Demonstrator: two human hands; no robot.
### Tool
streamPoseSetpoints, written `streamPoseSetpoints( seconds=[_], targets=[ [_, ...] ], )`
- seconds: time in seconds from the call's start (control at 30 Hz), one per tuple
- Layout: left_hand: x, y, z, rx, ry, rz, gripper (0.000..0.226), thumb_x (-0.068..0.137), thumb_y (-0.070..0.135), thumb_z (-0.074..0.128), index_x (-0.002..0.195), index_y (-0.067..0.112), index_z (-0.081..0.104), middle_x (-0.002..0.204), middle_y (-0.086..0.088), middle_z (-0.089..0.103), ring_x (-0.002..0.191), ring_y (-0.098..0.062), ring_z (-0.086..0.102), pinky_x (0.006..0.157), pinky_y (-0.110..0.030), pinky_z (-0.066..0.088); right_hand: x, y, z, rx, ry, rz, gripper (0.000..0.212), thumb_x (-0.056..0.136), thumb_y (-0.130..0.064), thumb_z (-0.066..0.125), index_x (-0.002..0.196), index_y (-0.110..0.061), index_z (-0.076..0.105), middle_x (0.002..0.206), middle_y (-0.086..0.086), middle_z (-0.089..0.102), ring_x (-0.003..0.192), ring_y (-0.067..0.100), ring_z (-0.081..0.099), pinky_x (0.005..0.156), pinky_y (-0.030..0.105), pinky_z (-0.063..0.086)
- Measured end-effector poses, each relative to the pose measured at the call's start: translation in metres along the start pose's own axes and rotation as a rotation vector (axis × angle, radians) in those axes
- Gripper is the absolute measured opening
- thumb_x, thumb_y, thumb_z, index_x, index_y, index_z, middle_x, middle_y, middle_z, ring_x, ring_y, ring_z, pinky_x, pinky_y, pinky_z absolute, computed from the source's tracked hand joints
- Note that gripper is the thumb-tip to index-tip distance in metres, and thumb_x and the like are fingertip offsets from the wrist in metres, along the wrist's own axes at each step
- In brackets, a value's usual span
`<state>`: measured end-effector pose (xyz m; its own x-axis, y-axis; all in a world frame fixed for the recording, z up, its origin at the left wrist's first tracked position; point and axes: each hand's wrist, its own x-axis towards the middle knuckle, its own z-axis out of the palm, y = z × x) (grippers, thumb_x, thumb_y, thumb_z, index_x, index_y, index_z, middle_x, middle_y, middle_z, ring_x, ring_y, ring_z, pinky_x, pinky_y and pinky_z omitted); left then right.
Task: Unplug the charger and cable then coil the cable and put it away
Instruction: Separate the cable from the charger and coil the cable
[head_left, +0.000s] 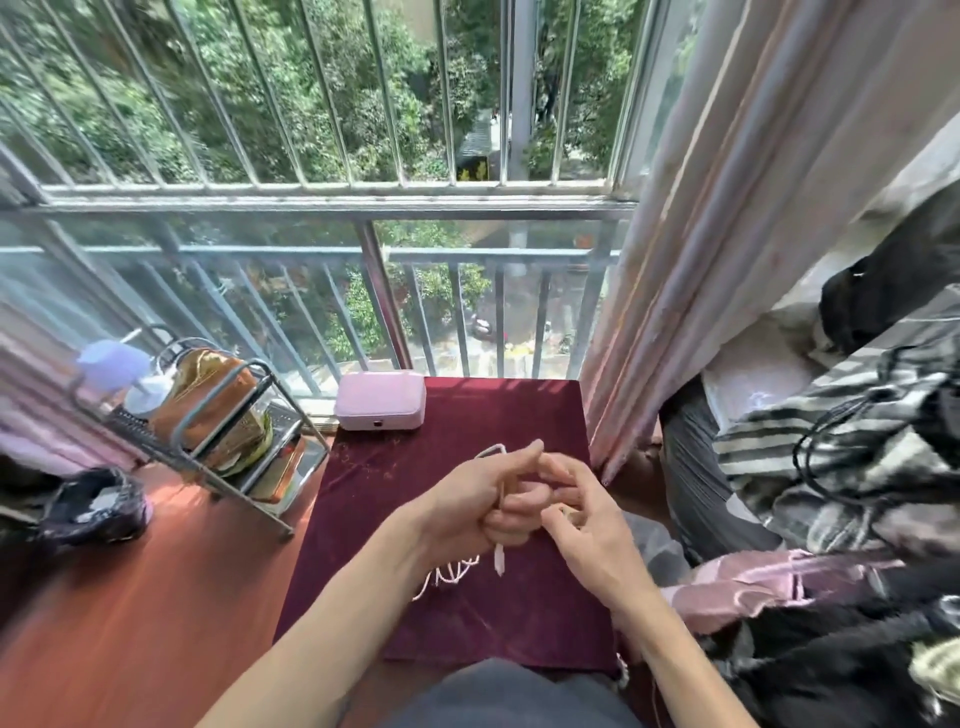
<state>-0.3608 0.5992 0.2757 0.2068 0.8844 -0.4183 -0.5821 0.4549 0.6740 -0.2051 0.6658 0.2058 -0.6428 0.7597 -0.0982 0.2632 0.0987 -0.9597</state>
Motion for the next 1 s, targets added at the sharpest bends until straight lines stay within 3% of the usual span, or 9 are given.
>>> streamPoseSetpoints(
  seconds=[0.07, 0.17, 0.3, 0.47, 0.57, 0.67, 0.8, 0.9, 1.0],
  targets=[
    [-0.006, -0.003, 0.006, 0.045, -0.056, -0.011, 0.03, 0.105, 0.038, 0.042, 0.102, 0.016, 0.062, 0.052, 0.009, 0.031, 0.043, -0.007, 0.012, 0.041, -0.021, 0.01, 0.012, -0.013, 0.003, 0.016, -0.093, -0.084, 0.06, 0.084, -0.016, 0.071, 0.14, -0.037, 0.059, 0.132, -0.004, 0.069, 0.121, 0.009, 0.066, 0.101, 0.028, 0.052],
    [-0.018, -0.008, 0.012, 0.104, -0.135, 0.011, 0.025, 0.106, 0.032, 0.045, 0.106, 0.016, 0.064, 0.053, 0.01, 0.031, 0.042, -0.005, 0.016, 0.041, -0.021, 0.013, 0.03, -0.03, 0.011, -0.165, -0.222, -0.206, 0.036, 0.087, -0.043, 0.059, 0.117, -0.061, 0.063, 0.123, -0.019, 0.068, 0.125, 0.003, 0.062, 0.106, 0.026, 0.049],
    [-0.029, -0.007, 0.012, 0.003, -0.245, 0.06, 0.024, 0.107, 0.024, 0.043, 0.113, 0.011, 0.062, 0.054, 0.009, 0.032, 0.042, -0.006, 0.017, 0.041, -0.023, 0.013, 0.064, -0.034, 0.017, -0.328, -0.178, -0.335, 0.024, 0.104, -0.023, 0.051, 0.12, -0.034, 0.065, 0.091, -0.033, 0.068, 0.09, -0.015, 0.068, 0.082, 0.012, 0.05],
    [-0.025, 0.0, 0.015, 0.014, -0.208, 0.102, 0.029, 0.106, 0.022, 0.04, 0.113, 0.01, 0.065, 0.055, 0.005, 0.021, 0.042, -0.007, 0.014, 0.039, -0.02, 0.014, 0.104, -0.034, 0.018, -0.295, -0.097, -0.229, 0.025, 0.11, -0.008, 0.049, 0.125, -0.015, 0.068, 0.094, -0.006, 0.072, 0.092, 0.016, 0.072, 0.088, 0.031, 0.055],
    [-0.021, 0.01, 0.019, 0.068, -0.148, 0.171, 0.029, 0.105, 0.021, 0.04, 0.111, 0.008, 0.066, 0.055, 0.003, 0.018, 0.041, -0.007, 0.014, 0.039, -0.022, 0.012, 0.112, -0.025, 0.017, -0.272, -0.123, -0.108, 0.023, 0.107, -0.025, 0.05, 0.115, -0.036, 0.068, 0.084, -0.008, 0.07, 0.08, 0.014, 0.07, 0.083, 0.04, 0.058],
    [-0.019, 0.03, 0.024, 0.135, -0.044, 0.238, 0.028, 0.103, 0.02, 0.041, 0.11, 0.004, 0.063, 0.055, 0.002, 0.017, 0.039, -0.003, 0.019, 0.037, -0.02, 0.013, 0.107, -0.016, 0.025, -0.382, -0.25, -0.08, 0.024, 0.094, -0.049, 0.046, 0.084, -0.069, 0.055, 0.079, -0.017, 0.061, 0.071, -0.01, 0.061, 0.065, 0.011, 0.046],
    [-0.021, 0.071, 0.032, 0.194, -0.093, 0.324, 0.031, 0.104, 0.019, 0.035, 0.111, 0.003, 0.061, 0.054, 0.007, 0.022, 0.041, -0.002, 0.018, 0.039, -0.02, 0.011, 0.109, -0.013, 0.032, -0.36, -0.18, -0.045, 0.033, 0.108, -0.02, 0.044, 0.082, -0.036, 0.057, 0.079, -0.004, 0.066, 0.078, 0.015, 0.063, 0.073, 0.041, 0.052],
    [-0.02, 0.096, 0.034, 0.246, -0.129, 0.389, 0.032, 0.106, 0.018, 0.034, 0.115, 0.004, 0.061, 0.058, 0.003, 0.019, 0.043, -0.004, 0.02, 0.039, -0.02, 0.014, 0.104, -0.023, 0.037, -0.39, -0.224, -0.065, 0.031, 0.107, -0.03, 0.034, 0.082, -0.031, 0.051, 0.072, 0.006, 0.064, 0.069, 0.031, 0.057, 0.073, 0.049, 0.047],
    [-0.01, 0.106, 0.027, 0.247, -0.082, 0.431, 0.028, 0.108, 0.015, 0.036, 0.117, 0.005, 0.06, 0.059, 0.002, 0.023, 0.042, -0.002, 0.026, 0.037, -0.017, 0.017, 0.092, -0.028, 0.039, -0.456, -0.257, -0.08, 0.034, 0.113, -0.039, 0.033, 0.117, -0.021, 0.062, 0.096, 0.01, 0.074, 0.089, 0.036, 0.067, 0.088, 0.051, 0.052]
  ],
)
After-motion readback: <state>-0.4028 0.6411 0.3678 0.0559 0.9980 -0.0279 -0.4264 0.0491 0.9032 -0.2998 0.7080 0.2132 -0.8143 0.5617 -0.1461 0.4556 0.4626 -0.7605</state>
